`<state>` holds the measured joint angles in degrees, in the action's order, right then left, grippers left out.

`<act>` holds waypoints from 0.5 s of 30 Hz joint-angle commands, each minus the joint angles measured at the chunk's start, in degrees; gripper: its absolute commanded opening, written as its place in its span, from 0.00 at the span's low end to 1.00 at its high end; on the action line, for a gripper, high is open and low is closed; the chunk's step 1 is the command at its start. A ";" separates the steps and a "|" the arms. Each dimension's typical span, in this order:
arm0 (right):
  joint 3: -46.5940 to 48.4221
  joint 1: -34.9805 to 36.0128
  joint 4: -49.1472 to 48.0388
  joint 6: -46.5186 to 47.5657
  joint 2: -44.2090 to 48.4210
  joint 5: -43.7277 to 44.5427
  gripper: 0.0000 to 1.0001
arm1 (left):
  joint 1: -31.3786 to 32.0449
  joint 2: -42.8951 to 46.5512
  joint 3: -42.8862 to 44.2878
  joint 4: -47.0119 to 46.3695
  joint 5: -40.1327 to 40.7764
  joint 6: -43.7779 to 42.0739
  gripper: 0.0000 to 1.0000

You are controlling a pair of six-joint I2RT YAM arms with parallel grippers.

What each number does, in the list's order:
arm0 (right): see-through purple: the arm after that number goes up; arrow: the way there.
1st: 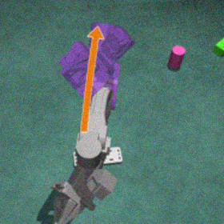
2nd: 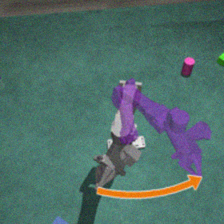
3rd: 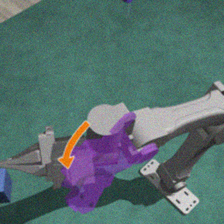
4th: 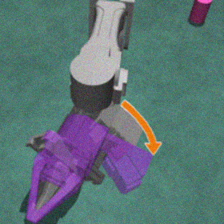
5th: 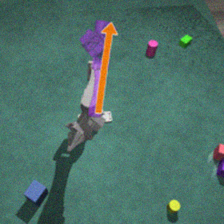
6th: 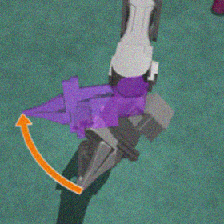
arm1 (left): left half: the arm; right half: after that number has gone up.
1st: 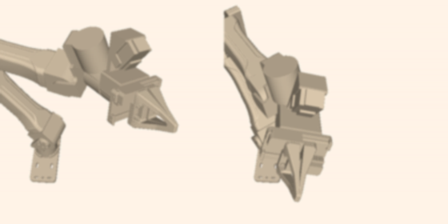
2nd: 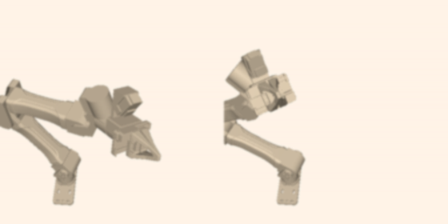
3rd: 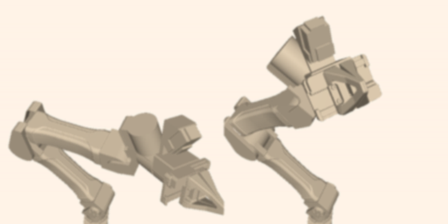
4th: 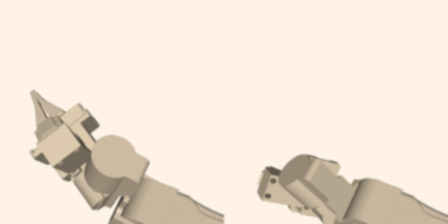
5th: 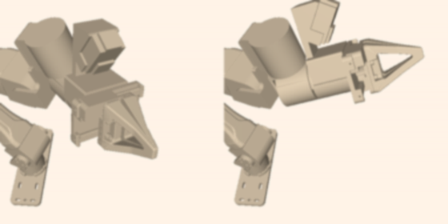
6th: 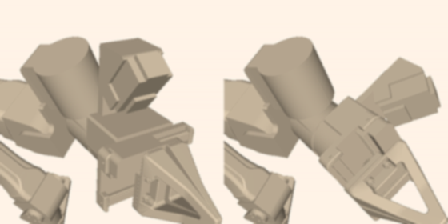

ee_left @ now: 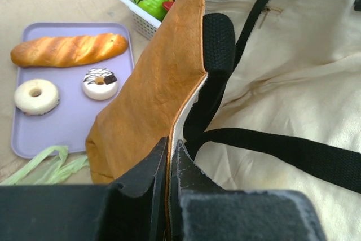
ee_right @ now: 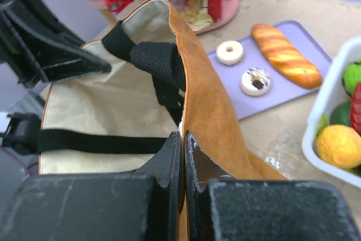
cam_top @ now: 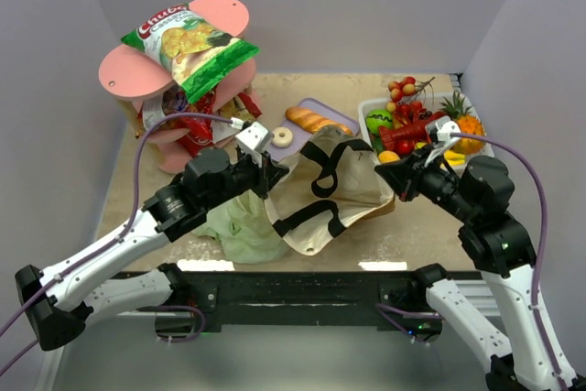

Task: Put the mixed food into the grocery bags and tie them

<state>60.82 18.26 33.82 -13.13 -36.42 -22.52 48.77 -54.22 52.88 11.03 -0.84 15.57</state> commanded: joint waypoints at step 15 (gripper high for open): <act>-4.57 -0.07 0.28 -5.51 -2.07 14.26 0.00 | -0.08 0.06 6.61 -0.83 2.51 -13.89 0.90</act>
<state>54.98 18.31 33.34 -18.13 -37.26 -11.18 48.82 -58.22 55.07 10.15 -0.30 9.65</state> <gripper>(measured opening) 0.018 0.828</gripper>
